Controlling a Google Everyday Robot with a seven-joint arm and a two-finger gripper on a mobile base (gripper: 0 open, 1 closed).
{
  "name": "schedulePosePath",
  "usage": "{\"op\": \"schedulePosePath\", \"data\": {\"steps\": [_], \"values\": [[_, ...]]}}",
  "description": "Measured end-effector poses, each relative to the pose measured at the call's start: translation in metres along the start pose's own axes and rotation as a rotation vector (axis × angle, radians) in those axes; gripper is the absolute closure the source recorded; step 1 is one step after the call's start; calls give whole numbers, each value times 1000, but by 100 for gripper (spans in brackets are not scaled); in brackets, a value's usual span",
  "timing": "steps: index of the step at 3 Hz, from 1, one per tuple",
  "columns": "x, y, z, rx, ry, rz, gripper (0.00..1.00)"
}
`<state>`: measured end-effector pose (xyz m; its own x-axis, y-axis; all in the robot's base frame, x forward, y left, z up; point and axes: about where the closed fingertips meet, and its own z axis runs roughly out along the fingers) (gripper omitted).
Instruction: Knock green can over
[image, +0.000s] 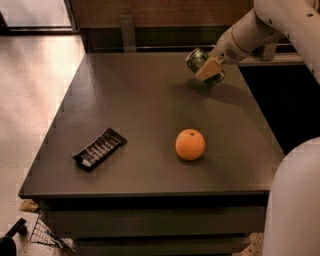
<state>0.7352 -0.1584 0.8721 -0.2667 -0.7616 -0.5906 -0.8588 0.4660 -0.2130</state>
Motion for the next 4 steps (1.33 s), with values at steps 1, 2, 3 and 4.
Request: {"op": "schedulePosePath", "data": {"steps": [1,2,3,4], "values": [[7,9,7,-27,68,-39,100],[11,23,25,-83,103,-74,100],[15,34,42,-135,89,-78,100],[12,33,38,-135,89,-78,82]]}}
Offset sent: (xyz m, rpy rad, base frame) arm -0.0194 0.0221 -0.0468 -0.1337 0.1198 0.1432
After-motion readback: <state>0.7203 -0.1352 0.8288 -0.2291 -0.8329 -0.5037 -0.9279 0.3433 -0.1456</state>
